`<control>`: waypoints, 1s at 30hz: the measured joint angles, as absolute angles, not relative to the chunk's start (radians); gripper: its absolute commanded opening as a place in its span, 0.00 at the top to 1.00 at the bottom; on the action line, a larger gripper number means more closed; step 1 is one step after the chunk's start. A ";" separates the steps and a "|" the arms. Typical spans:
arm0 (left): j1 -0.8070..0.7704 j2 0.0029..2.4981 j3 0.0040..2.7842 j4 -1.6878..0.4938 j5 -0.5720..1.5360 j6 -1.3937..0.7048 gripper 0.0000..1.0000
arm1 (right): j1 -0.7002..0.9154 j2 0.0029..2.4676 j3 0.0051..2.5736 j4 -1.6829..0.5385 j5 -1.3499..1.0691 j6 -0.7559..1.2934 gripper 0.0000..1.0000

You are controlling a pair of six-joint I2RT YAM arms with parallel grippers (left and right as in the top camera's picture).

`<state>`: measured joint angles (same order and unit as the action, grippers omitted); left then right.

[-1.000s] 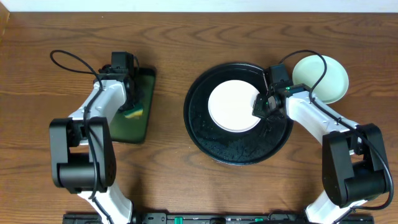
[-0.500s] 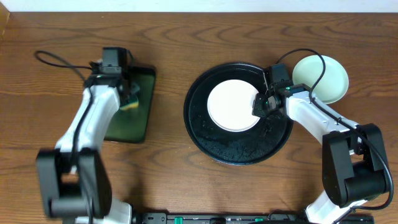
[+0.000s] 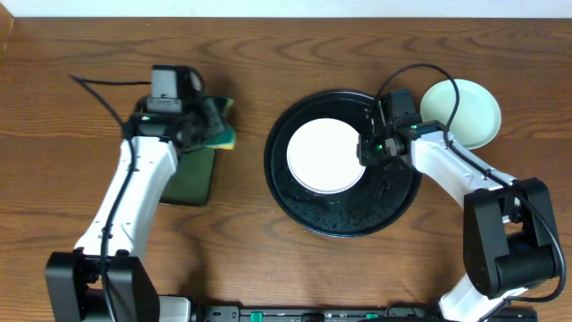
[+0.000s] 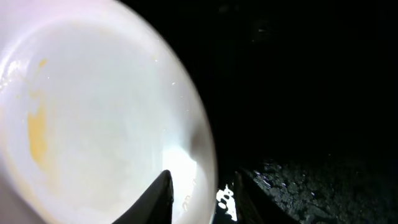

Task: Clean dirty plates on tray and stack at the side
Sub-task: 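Carry the sponge with the left gripper onto the pink plate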

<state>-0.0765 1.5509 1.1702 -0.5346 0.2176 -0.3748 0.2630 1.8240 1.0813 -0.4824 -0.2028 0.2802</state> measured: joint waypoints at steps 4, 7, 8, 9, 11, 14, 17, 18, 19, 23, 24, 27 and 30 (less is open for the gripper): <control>-0.139 1.551 1.170 -0.535 0.249 -0.360 0.92 | 0.258 1.824 1.081 -0.484 -0.207 0.312 0.64; -0.183 1.551 1.170 -0.535 0.258 -0.359 0.93 | 0.258 1.824 1.081 -0.477 -0.207 0.323 0.73; -0.199 1.551 1.170 -0.535 0.259 -0.363 0.93 | 0.258 1.824 1.081 -0.474 -0.206 0.330 0.81; -0.216 1.551 1.170 -0.535 0.260 -0.373 0.93 | 0.258 1.824 1.081 -0.472 -0.202 0.342 0.85; -0.258 1.551 1.170 -0.535 0.261 -0.398 0.93 | 0.259 1.829 1.081 -0.471 -0.188 0.360 0.96; -0.313 1.553 1.170 -0.535 0.265 -0.448 0.93 | 0.259 1.844 1.081 -0.459 -0.181 0.377 0.99; -0.355 1.570 1.170 -0.528 0.263 -0.505 0.92 | 0.260 1.848 1.081 -0.452 -0.179 0.383 0.99; -0.368 1.580 1.170 -0.523 0.259 -0.528 0.93 | 0.260 1.848 1.081 -0.447 -0.179 0.384 0.99; -0.381 1.593 1.170 -0.515 0.253 -0.552 0.93 | 0.260 1.848 1.082 -0.442 -0.178 0.385 0.99; -0.448 1.673 1.170 -0.441 0.236 -0.650 0.93 | 0.260 1.848 1.082 -0.437 -0.175 0.387 0.99; -0.469 1.699 1.170 -0.409 0.233 -0.673 0.93 | 0.260 1.848 1.081 -0.437 -0.175 0.387 0.99; -0.527 1.766 1.169 -0.294 0.229 -0.722 0.93 | 0.260 1.848 1.081 -0.436 -0.175 0.387 0.99; -0.586 1.825 1.169 -0.163 0.230 -0.750 0.93 | 0.260 1.848 1.081 -0.436 -0.175 0.387 0.99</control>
<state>-0.5858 1.8248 1.1690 -0.1631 0.2298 -0.7502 0.2600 1.8484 1.0813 -0.4362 -0.1749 0.3874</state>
